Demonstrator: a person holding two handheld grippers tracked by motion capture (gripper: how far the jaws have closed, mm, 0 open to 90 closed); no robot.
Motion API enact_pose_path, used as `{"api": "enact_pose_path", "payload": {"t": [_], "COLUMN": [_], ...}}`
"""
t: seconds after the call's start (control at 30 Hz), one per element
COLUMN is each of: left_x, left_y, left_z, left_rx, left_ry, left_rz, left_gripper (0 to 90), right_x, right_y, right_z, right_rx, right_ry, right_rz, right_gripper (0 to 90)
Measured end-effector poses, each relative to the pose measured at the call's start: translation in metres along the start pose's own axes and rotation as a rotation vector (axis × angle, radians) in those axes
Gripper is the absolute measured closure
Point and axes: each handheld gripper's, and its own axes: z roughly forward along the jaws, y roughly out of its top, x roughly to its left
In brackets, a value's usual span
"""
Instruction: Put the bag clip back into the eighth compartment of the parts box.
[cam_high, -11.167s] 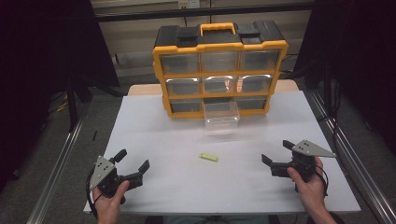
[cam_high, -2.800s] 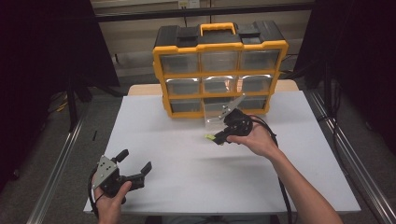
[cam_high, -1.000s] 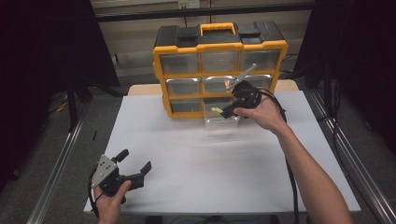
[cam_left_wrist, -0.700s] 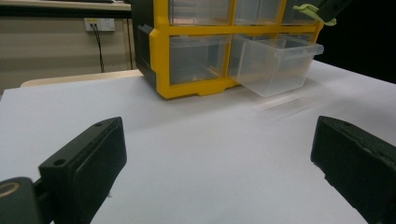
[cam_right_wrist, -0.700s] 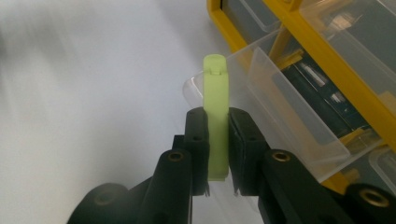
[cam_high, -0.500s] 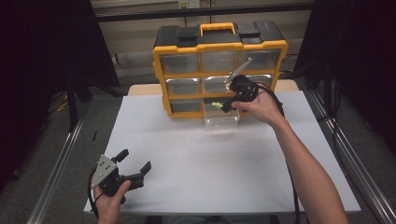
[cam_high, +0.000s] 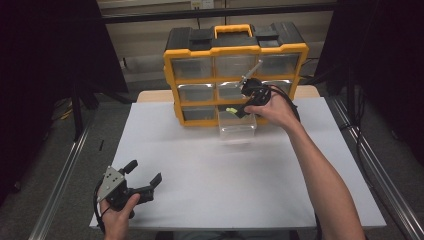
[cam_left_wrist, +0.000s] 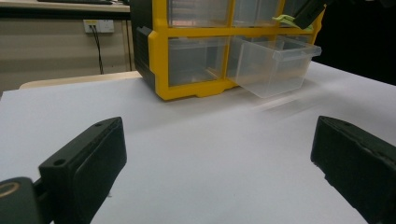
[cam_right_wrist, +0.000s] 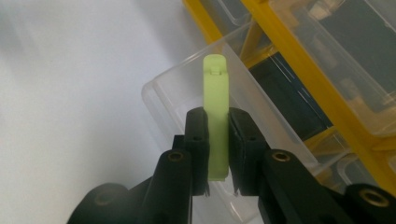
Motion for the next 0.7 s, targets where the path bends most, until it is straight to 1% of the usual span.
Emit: {"api": "enact_pose_path", "payload": {"t": [0.03, 0.07, 0.1, 0.23, 0.27, 0.4, 0.43, 0.63, 0.67, 0.7], "left_x": [0.000, 0.000, 0.000, 0.000, 0.000, 0.000, 0.000, 0.000, 0.001, 0.001], "left_y": [0.000, 0.000, 0.000, 0.000, 0.000, 0.000, 0.000, 0.000, 0.000, 0.000], "left_z": [0.000, 0.000, 0.000, 0.000, 0.000, 0.000, -0.001, 0.000, 0.000, 0.000], "left_rx": [0.000, -0.002, -0.001, -0.001, -0.001, -0.003, -0.002, -0.003, -0.004, -0.004], "left_ry": [0.001, 0.000, 0.000, -0.004, -0.002, -0.002, -0.001, -0.006, -0.005, -0.007], "left_rz": [0.001, 0.001, 0.002, 0.002, -0.001, -0.002, -0.001, -0.003, -0.001, -0.003], "left_gripper": [3.6, 3.6, 3.6, 3.6, 3.6, 3.6, 3.6, 3.6, 3.6, 3.6], "right_x": [0.000, -0.001, -0.001, -0.003, -0.003, -0.005, -0.007, -0.010, -0.010, -0.011], "right_y": [0.001, 0.001, 0.003, 0.006, 0.006, 0.007, 0.006, 0.005, 0.005, 0.004], "right_z": [0.000, 0.000, 0.001, 0.005, 0.006, 0.010, 0.012, 0.015, 0.015, 0.016], "right_rx": [0.006, 0.010, 0.011, 0.036, 0.034, 0.052, 0.042, 0.050, 0.049, 0.054], "right_ry": [-0.006, -0.005, -0.009, -0.021, -0.020, -0.020, -0.019, -0.023, -0.022, -0.020], "right_rz": [0.007, -0.001, 0.005, -0.007, -0.004, -0.006, -0.022, -0.005, -0.006, -0.018], "right_gripper": [78.8, 78.8, 78.8, 78.8, 78.8, 78.8, 78.8, 78.8, 78.8, 78.8]}}
